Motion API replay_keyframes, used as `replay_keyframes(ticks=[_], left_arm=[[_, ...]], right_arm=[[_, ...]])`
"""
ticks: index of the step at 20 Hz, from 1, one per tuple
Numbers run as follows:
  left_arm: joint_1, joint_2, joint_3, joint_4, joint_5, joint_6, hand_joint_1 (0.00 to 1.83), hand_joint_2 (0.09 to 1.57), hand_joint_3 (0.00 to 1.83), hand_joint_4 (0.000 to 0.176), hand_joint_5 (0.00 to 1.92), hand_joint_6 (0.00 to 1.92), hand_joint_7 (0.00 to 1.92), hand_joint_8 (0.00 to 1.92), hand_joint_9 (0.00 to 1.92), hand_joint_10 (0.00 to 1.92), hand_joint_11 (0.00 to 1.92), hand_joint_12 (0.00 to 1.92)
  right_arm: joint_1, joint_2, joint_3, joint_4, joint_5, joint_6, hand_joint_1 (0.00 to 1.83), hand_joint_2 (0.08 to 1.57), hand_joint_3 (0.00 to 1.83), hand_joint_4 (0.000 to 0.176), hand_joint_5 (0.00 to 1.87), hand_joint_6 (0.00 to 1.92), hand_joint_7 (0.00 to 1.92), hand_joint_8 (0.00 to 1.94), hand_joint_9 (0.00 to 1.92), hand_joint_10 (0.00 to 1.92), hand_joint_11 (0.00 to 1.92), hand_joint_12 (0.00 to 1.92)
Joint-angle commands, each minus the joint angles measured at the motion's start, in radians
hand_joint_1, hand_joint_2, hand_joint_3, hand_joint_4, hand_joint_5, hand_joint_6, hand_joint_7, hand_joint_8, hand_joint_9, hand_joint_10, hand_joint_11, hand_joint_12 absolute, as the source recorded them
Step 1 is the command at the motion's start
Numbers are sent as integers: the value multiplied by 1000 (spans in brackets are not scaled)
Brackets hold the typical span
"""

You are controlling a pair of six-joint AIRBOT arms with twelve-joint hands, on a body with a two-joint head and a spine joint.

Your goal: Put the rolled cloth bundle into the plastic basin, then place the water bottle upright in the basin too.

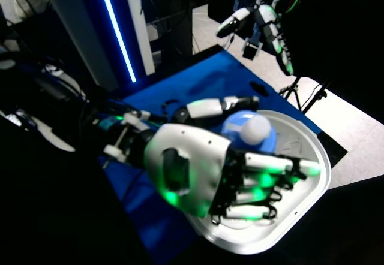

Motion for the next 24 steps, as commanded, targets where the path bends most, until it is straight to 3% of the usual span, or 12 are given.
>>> replay_keyframes(ticks=[1, 3, 5, 6, 9, 11, 14, 16, 17, 20, 24], left_arm=[[-9, -6, 2, -4, -124, -10, 604, 819, 0, 176, 0, 0, 0, 0, 0, 0, 0, 0], [-9, -6, 1, -5, -126, -11, 598, 823, 1, 176, 0, 0, 0, 0, 0, 0, 0, 0], [-9, -7, 0, -5, -128, -12, 595, 819, 0, 176, 0, 0, 0, 0, 0, 0, 0, 0], [-9, -7, -1, -6, -129, -12, 601, 818, 0, 176, 0, 0, 0, 0, 0, 0, 0, 0], [-9, -7, -1, -5, -132, -13, 593, 819, 0, 176, 0, 0, 0, 0, 0, 0, 0, 0], [-9, -7, -1, -5, -133, -14, 596, 819, 0, 176, 0, 0, 0, 0, 0, 0, 0, 0], [-9, -8, -2, -5, -133, -15, 610, 818, 0, 176, 0, 0, 0, 0, 0, 0, 0, 0], [-9, -8, -3, -6, -133, -15, 591, 813, 0, 176, 0, 0, 0, 0, 0, 0, 0, 0], [-9, -8, -3, -6, -133, -15, 588, 816, 0, 176, 0, 0, 0, 0, 0, 0, 0, 0], [-9, -10, -4, -8, -134, -15, 603, 817, 0, 176, 0, 0, 0, 0, 0, 0, 0, 0], [-8, -10, -5, -9, -135, -15, 598, 818, 0, 176, 0, 0, 0, 0, 0, 0, 0, 0]], right_arm=[[12, 3, 0, 23, 146, 18, 561, 1239, 0, 0, 576, 0, 958, 2, 805, 714, 521, 1429], [5, 4, -5, 23, 146, 19, 556, 1239, 0, 1, 587, 1, 961, 2, 747, 774, 449, 1451], [-3, 5, -10, 23, 146, 19, 579, 1243, 0, 2, 585, 0, 933, 0, 784, 595, 448, 1356], [-6, 5, -11, 23, 146, 19, 601, 1243, 0, 0, 583, 0, 912, 0, 835, 410, 457, 1255], [-15, 8, -13, 22, 146, 19, 649, 1245, 1, 0, 593, 1, 892, 0, 810, 295, 437, 1282], [-18, 15, -13, 21, 146, 19, 696, 1231, 0, 0, 581, 0, 856, 0, 807, 131, 429, 1138], [-27, 19, -17, 19, 146, 19, 608, 1193, 0, 45, 480, 0, 678, 0, 673, 3, 274, 957], [-30, 20, -24, 9, 146, 19, 577, 1140, 0, 53, 416, 0, 572, 0, 573, 0, 175, 820], [-30, 22, -30, 1, 146, 19, 579, 1135, 0, 48, 387, 0, 539, 0, 539, 0, 147, 788], [-30, 28, -41, -10, 146, 19, 595, 1101, 0, 54, 304, 0, 468, 0, 477, 0, 157, 618], [-33, 37, -52, -11, 146, 19, 656, 1082, 0, 88, 270, 0, 428, 0, 423, 0, 109, 573]])
